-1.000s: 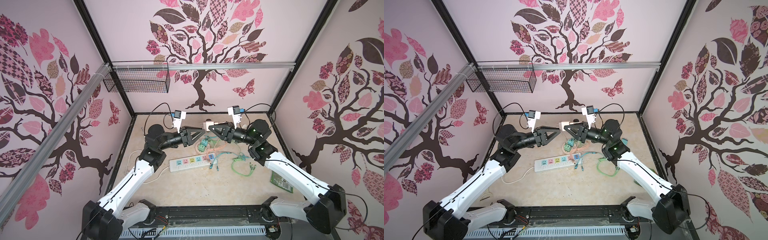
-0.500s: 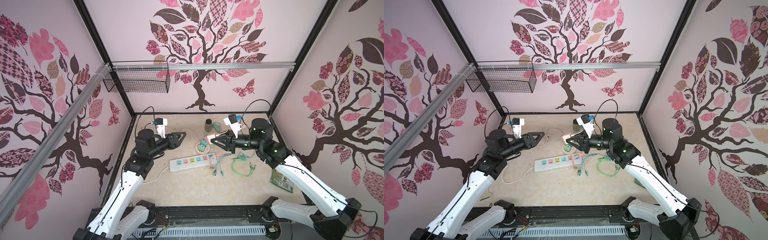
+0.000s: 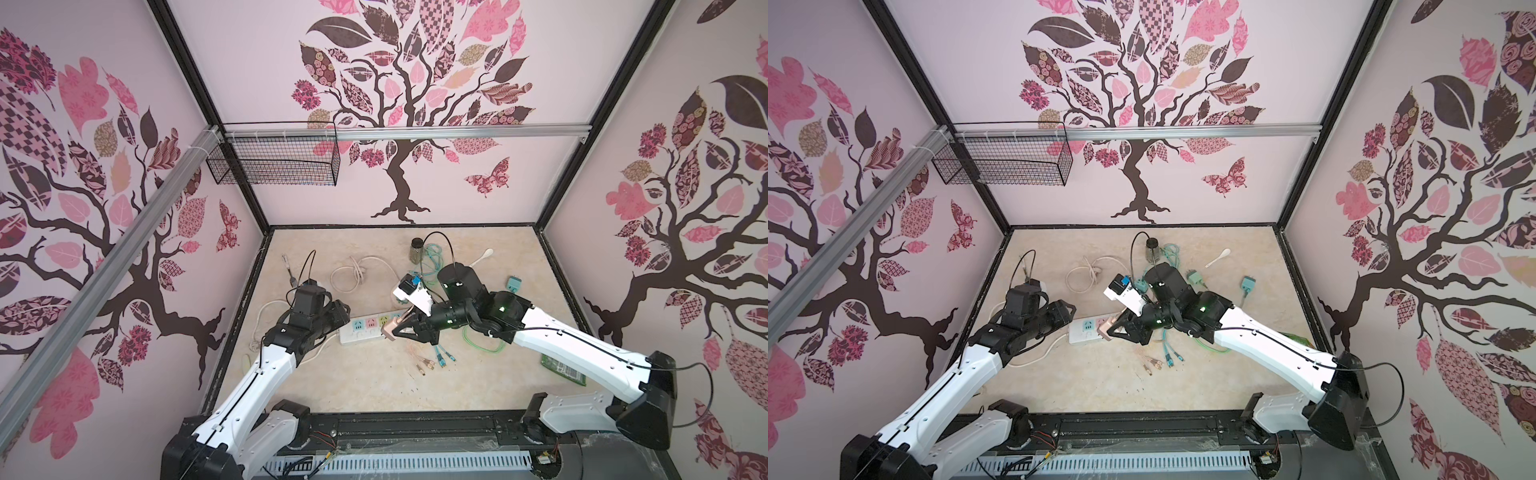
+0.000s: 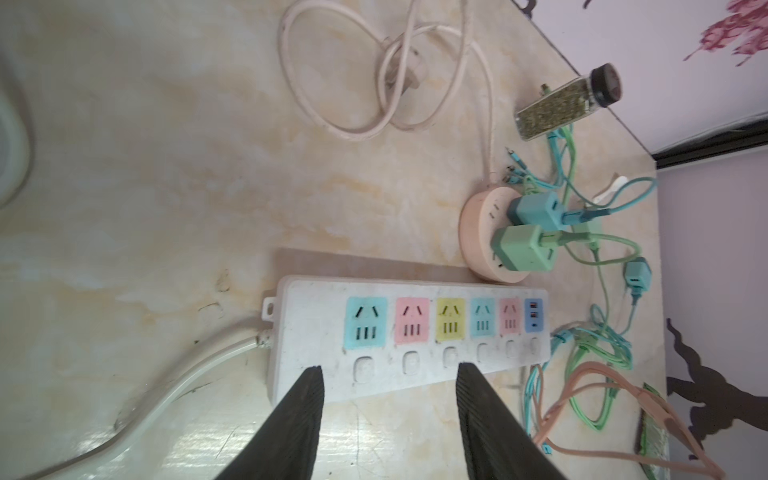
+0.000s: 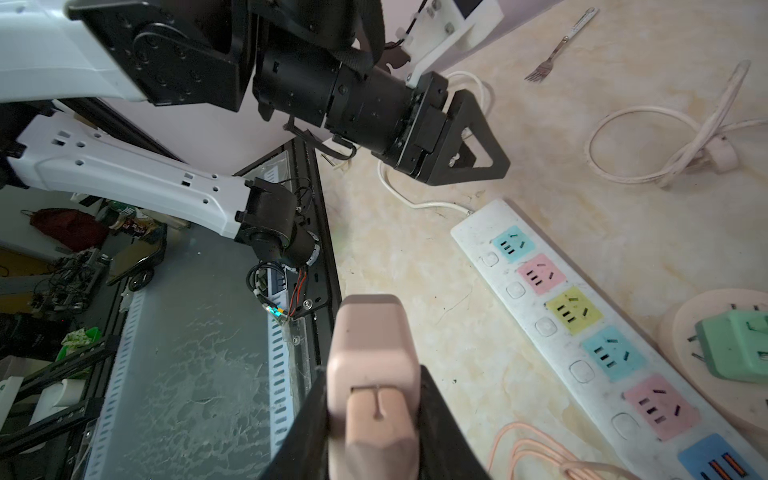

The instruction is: Insert the plug

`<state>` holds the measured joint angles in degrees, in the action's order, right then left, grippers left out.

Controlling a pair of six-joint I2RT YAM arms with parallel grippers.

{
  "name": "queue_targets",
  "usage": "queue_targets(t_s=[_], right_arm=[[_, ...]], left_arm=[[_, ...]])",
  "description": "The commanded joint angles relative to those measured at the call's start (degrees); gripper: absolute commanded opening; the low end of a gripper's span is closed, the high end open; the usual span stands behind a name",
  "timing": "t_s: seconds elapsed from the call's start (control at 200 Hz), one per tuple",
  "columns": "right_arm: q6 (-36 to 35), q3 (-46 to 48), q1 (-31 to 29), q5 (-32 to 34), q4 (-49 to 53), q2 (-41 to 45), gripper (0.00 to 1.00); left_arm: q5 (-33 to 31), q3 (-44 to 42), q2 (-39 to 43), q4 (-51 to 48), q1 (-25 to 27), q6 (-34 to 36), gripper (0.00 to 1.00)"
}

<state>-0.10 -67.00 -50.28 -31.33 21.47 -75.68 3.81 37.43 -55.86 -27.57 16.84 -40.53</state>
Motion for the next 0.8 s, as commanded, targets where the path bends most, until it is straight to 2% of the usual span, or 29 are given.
queue_targets(t_s=[0.0,0.29,0.455,0.6,0.795], right_arm=[[-2.9,-0.3,-0.1,3.5,-4.1,-4.2,0.20],[-8.4,-1.3,-0.2,5.0,-11.5,-14.9,0.20],[-13.3,-5.0,-0.2,6.7,-10.5,-22.2,0.20],[-16.2,-8.5,-0.2,7.5,-9.8,-28.3,0.19],[-19.8,-13.0,-0.2,7.2,-9.4,-33.6,0.19]], left_arm=[[-4.2,-3.0,0.1,1.9,-0.3,-1.2,0.54],[-5.1,-7.4,-4.3,5.8,-0.5,-1.8,0.49],[-5.8,-9.8,-5.3,8.7,-0.7,-1.8,0.43],[-3.7,-10.5,-6.7,11.4,-0.9,-1.4,0.37],[-1.7,-10.2,-7.0,11.0,-1.0,-0.2,0.34]])
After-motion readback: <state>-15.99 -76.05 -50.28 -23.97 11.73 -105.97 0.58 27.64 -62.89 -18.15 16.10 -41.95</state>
